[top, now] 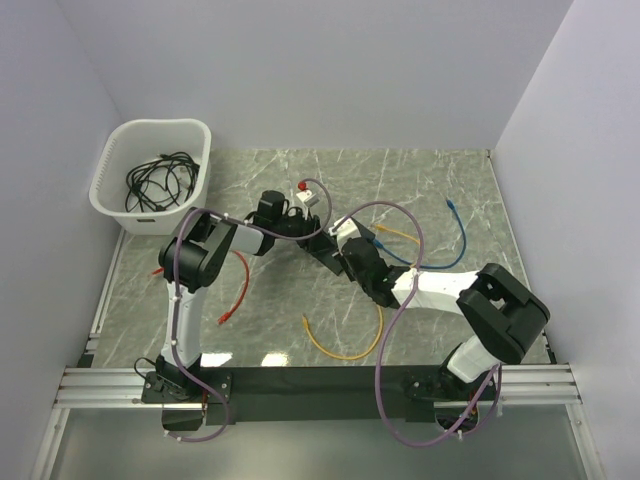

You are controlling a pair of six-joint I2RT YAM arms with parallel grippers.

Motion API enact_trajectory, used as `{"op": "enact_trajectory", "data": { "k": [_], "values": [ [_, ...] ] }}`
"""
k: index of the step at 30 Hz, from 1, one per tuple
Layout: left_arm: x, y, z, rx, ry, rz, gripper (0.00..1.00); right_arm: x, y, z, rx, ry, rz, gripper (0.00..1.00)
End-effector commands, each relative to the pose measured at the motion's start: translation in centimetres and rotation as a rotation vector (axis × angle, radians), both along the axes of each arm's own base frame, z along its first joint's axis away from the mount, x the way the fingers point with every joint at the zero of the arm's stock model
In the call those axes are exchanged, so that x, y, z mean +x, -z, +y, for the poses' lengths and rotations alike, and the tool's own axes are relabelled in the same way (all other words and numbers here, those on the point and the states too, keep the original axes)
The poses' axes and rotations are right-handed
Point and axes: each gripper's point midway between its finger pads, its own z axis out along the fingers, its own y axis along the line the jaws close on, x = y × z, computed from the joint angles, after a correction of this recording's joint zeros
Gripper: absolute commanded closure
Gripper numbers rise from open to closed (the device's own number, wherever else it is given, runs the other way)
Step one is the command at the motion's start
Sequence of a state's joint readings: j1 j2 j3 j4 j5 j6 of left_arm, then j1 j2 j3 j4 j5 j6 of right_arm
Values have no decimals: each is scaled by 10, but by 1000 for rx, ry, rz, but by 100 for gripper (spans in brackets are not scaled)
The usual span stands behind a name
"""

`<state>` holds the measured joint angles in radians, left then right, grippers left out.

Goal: Insert the plug into the switch port

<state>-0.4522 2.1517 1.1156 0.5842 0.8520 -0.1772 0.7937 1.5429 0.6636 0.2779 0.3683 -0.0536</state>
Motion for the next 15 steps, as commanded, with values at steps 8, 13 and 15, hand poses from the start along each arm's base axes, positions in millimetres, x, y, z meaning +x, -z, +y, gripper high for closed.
{"op": "enact_trajectory", "data": {
  "k": [8, 13, 15],
  "values": [
    [-45, 13, 7, 15, 12, 169, 39, -12, -37, 37, 199, 7, -11, 100],
    [-27, -12, 34, -51, -151, 192, 39, -39, -62, 36, 287, -11, -32, 100],
    [-25, -17, 42, -56, -206, 185, 39, -45, -72, 40, 336, -31, -30, 100]
  ]
}}
